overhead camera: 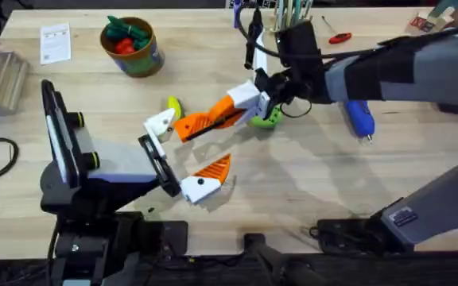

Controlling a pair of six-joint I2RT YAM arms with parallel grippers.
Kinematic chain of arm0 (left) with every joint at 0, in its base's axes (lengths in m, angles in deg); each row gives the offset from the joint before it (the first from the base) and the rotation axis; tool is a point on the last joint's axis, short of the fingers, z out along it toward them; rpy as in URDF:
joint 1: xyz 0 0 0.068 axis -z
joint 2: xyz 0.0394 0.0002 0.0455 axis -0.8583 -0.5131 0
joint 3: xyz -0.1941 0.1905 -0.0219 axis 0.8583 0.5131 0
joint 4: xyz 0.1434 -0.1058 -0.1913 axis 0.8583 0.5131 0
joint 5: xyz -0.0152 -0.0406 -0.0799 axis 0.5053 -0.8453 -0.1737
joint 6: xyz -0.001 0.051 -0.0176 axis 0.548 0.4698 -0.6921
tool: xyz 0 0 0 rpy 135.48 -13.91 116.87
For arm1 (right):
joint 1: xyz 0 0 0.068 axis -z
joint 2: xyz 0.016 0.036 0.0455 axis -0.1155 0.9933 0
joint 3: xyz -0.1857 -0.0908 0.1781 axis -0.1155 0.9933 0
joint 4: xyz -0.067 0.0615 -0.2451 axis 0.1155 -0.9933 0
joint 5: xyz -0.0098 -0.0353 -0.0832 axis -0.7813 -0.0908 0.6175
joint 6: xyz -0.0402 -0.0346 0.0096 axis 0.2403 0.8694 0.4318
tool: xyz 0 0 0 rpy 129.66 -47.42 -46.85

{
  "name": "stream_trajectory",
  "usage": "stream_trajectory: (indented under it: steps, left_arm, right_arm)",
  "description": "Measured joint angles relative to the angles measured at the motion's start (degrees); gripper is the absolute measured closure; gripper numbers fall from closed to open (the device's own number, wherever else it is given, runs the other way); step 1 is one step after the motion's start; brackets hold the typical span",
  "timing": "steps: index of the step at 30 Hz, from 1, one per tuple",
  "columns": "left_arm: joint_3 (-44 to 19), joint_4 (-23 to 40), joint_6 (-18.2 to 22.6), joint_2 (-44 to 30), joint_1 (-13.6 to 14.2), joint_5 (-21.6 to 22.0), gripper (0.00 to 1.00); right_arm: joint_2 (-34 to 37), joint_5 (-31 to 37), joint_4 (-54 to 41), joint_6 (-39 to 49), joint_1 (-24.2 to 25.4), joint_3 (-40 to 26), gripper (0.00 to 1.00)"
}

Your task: Pick up the gripper from the table and insert it into the empty holder that is missing its gripper. Then pick up a screw, insert it into the mounting hole, and use the screwdriver to tighten it. Finally, clean up the table by picking up the vegetable and placing it into the bucket.

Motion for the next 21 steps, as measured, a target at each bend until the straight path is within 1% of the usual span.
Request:
stream_trajectory:
  steps: [5, 21]
  left_arm:
    - [0.00, -0.02, 0.00, 0.00, -0.11, 0.09, 0.014]
    - [0.00, -0.02, -0.13, 0.00, -0.11, 0.22, 0.015]
  right_arm:
    - [-0.02, 0.00, 0.03, 0.02, -0.02, -1.65, 0.992]
    - [0.60, 0.00, -0.10, -0.24, -0.46, -1.80, 0.992]
